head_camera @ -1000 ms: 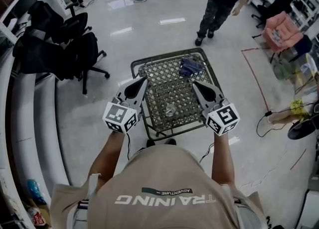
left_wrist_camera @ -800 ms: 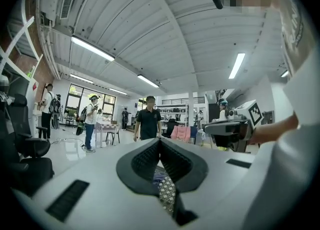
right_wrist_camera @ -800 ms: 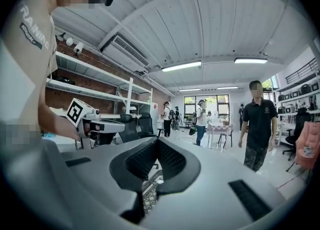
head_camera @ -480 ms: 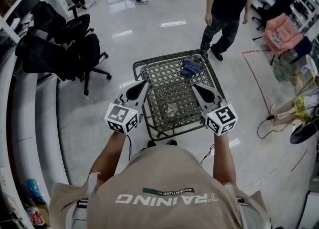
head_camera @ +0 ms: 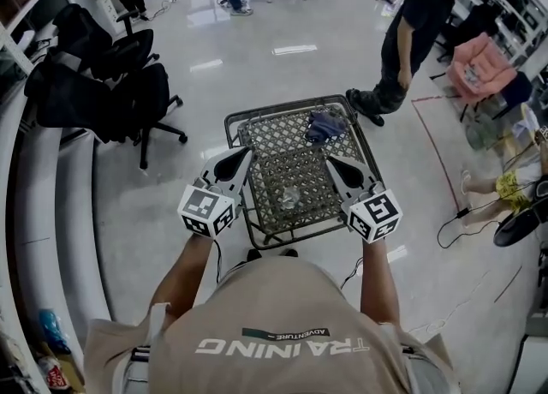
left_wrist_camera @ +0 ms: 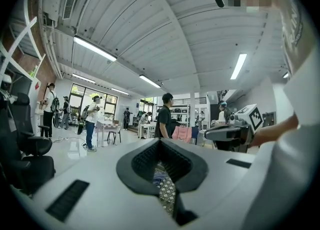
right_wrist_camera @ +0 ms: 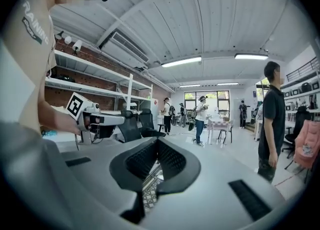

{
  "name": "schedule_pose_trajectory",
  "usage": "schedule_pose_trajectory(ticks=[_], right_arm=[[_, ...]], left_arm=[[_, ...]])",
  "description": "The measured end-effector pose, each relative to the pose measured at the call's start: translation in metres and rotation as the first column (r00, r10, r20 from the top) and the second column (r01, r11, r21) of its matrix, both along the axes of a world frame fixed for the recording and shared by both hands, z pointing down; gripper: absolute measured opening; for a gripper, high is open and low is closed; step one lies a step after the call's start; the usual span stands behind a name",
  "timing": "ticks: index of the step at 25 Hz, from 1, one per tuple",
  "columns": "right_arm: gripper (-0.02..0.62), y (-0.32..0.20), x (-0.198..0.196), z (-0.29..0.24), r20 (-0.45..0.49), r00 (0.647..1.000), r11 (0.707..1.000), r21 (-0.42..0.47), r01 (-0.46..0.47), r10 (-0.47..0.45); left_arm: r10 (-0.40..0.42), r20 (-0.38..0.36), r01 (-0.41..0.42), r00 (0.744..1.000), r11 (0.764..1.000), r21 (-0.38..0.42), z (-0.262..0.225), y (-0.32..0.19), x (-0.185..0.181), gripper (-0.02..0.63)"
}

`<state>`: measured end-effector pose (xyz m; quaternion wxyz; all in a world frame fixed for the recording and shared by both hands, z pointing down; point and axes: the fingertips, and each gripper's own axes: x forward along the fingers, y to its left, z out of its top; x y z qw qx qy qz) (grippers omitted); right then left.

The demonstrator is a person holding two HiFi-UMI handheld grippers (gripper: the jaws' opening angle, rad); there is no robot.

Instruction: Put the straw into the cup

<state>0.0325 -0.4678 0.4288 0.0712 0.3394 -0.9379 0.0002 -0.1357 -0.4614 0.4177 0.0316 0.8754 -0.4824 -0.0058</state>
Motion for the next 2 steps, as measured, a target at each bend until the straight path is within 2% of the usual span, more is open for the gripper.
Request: schedule_pose_trajectory(ticks=[2], right_arm=[[0.017,0.0018,0.0001,-0.0001,-0.002,1.0,1.0,0.013,-0.008,0.008]], left_arm=[[0.004,0.008,-0.004,1.0,1.0,-0.002,0.0036,-0.0012,-0.0003,0.017]])
